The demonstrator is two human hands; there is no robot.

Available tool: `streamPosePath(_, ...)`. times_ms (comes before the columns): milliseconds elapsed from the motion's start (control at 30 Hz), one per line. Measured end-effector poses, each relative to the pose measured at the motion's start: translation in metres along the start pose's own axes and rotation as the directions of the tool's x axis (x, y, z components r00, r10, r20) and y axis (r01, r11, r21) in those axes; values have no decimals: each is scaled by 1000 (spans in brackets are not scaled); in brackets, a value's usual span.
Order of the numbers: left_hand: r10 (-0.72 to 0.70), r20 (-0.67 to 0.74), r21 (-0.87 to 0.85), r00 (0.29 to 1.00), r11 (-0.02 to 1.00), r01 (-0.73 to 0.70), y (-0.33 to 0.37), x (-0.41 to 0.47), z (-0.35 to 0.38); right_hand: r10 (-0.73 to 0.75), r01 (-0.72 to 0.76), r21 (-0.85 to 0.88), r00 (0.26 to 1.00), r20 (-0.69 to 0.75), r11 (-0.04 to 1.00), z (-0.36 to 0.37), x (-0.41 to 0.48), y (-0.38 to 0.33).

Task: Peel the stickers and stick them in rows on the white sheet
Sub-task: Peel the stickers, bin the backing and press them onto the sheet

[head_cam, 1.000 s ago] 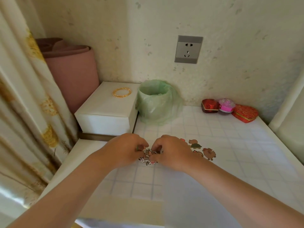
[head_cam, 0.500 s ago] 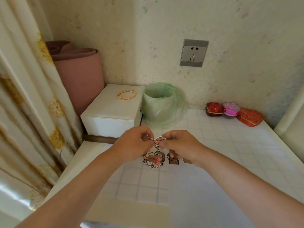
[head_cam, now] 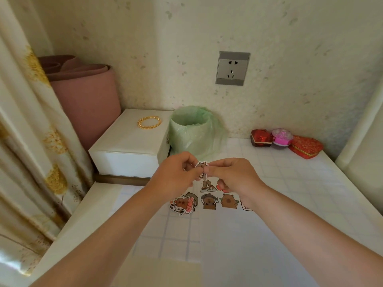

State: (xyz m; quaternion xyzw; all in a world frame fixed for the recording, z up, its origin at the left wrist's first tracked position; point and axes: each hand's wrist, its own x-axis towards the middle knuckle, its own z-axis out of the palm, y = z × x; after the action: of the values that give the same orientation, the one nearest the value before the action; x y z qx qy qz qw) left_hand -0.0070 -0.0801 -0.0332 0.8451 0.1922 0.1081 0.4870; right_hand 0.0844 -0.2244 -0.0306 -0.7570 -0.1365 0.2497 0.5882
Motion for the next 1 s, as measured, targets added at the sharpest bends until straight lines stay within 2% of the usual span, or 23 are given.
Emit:
streamPosePath(67,-21,1,-34,1000,999,21,4,2,2,52,-55,92,998,32,994,-4,0,-1)
streamPosePath(167,-62,8,-44,998,997,62,7,4,7,25,-28,79,999,39,996,-6,0,1)
streamPosePath(300,-50,-17,-15,999,999,50,8,3,14,-126,123,-96,992,-21,988,-6,2,3)
streamPosePath(400,7,-73,39,997,999,-4,5,5,17,-253,236,-268,967,-33,934,-4,2,8)
streamPosePath(533,19,-106,1,994,1000,-19,3,6,16,-360,321,-373,932,-37,870,-4,0,9)
streamPosePath(600,23,-124,-20,992,999,-26,4,5,15,-328,309,-293,944,-17,905,-3,-2,4)
streamPosePath(667,20,-122,-72,992,997,-29,6,4,13,-201,201,-134,979,10,970,-4,-2,-3)
streamPosePath(767,22,-95,-138,995,990,-35,11,1,10,-27,24,25,995,100,999,-10,0,-6)
streamPosePath(867,42,-82,-155,996,986,-55,14,-1,9,9,-27,93,983,184,995,-15,2,-5)
streamPosePath(1000,63,-79,-167,995,983,-75,13,-1,9,-26,19,47,985,170,999,-17,2,-5)
